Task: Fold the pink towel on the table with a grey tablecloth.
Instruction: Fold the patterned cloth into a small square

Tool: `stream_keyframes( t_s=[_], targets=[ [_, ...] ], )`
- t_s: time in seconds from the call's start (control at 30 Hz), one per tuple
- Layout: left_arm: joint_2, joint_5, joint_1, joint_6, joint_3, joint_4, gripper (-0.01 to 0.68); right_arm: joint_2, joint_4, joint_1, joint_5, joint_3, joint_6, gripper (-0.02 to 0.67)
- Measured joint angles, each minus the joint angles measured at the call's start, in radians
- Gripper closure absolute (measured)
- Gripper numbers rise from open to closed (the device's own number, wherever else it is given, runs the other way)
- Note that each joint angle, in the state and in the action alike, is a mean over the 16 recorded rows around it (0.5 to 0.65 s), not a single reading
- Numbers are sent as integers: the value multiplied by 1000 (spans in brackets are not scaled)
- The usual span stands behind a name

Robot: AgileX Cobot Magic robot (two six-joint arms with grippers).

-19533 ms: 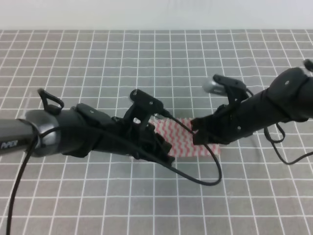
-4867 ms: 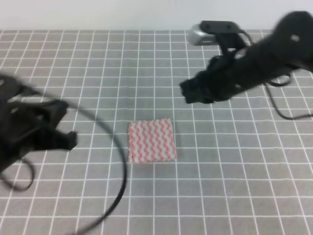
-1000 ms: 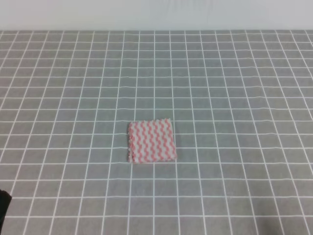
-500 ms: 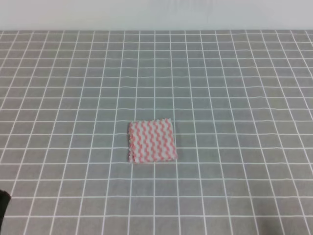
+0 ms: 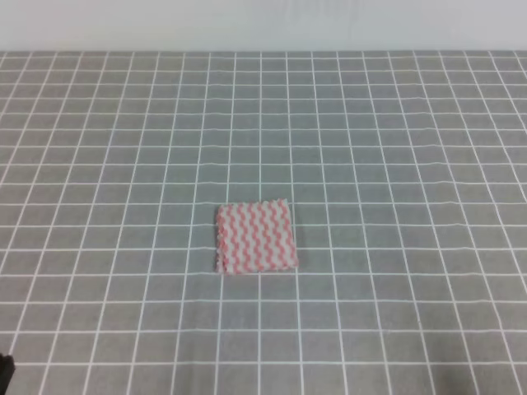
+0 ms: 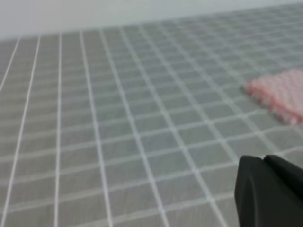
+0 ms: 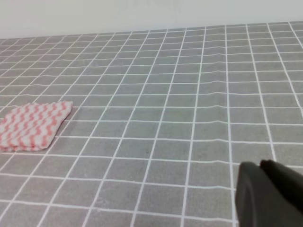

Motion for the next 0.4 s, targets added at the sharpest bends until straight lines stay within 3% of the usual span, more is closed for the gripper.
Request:
stream_keyframes(
  t_s=[0.17,0.4],
  targets=[
    [0,39,9,-198,0,161,677,-1,1,0,-1,1,0,664],
    [-2,58,10,-293,2,224,676,-2,2,0,-4,4,0,664]
  ],
)
